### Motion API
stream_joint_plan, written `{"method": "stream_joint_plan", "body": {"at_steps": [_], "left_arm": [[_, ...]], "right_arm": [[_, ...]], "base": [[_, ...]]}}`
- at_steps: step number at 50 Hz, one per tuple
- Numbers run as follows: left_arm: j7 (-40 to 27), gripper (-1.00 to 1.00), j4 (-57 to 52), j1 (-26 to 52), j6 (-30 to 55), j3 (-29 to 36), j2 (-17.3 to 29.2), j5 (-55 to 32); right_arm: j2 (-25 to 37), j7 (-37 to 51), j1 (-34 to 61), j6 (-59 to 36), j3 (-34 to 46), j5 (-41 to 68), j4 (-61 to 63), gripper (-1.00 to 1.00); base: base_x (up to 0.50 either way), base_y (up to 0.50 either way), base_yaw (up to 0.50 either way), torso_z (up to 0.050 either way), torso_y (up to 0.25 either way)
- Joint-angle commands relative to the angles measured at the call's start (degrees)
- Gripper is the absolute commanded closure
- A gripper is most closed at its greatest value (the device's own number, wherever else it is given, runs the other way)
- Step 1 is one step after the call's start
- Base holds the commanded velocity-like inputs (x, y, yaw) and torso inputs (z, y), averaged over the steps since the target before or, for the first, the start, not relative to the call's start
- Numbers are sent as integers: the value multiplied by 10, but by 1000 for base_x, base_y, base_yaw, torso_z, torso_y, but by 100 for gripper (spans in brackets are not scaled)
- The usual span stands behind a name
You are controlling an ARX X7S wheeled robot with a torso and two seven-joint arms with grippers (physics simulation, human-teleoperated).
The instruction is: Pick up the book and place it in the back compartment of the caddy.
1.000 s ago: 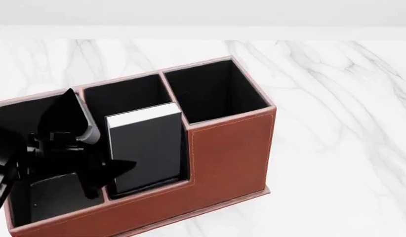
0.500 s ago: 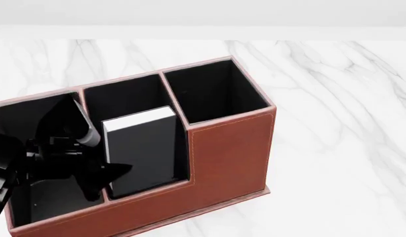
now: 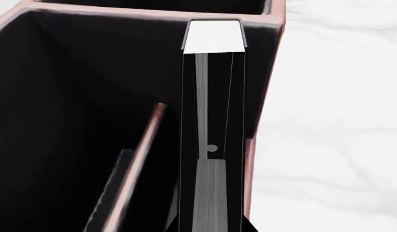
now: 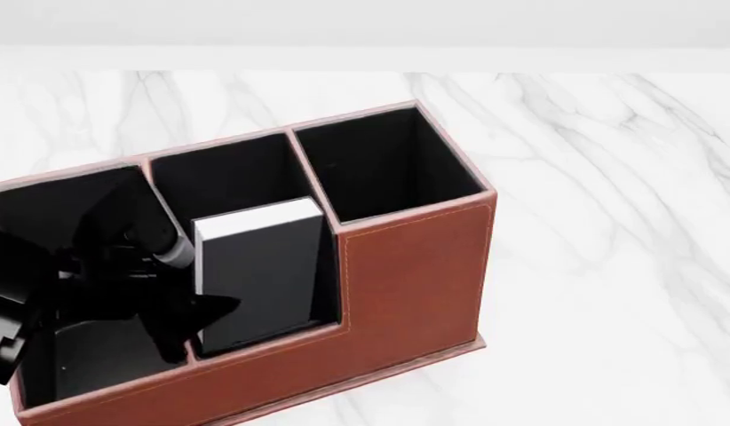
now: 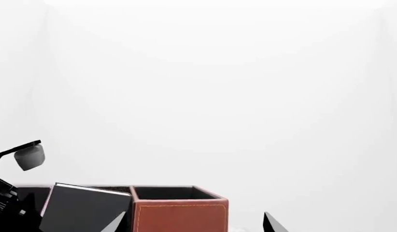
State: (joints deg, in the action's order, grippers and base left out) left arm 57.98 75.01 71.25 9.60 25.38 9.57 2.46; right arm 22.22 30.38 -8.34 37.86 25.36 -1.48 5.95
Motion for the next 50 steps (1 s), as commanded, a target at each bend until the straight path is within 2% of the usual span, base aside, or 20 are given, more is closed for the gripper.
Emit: {"method": "stream_joint_plan", "body": {"at_steps": [1, 37, 38, 50], "left_arm": [[-4, 100, 0, 8, 11, -28, -5, -23], [-10, 100, 0, -2, 41, 6, -13, -25], [-13, -100, 0, -2, 42, 4, -13, -26], [0, -100, 0, 8, 26, -20, -8, -30]], "right_arm": [[1, 1, 1, 1, 1, 0, -2, -100], [8, 2, 2, 2, 7, 9, 3, -100], [8, 2, 1, 2, 7, 8, 4, -100], [7, 4, 4, 3, 8, 8, -2, -100]], "base": [[0, 0, 0, 0, 0], [0, 0, -1, 0, 1], [10, 0, -4, 0, 0], [0, 0, 0, 0, 0]]}}
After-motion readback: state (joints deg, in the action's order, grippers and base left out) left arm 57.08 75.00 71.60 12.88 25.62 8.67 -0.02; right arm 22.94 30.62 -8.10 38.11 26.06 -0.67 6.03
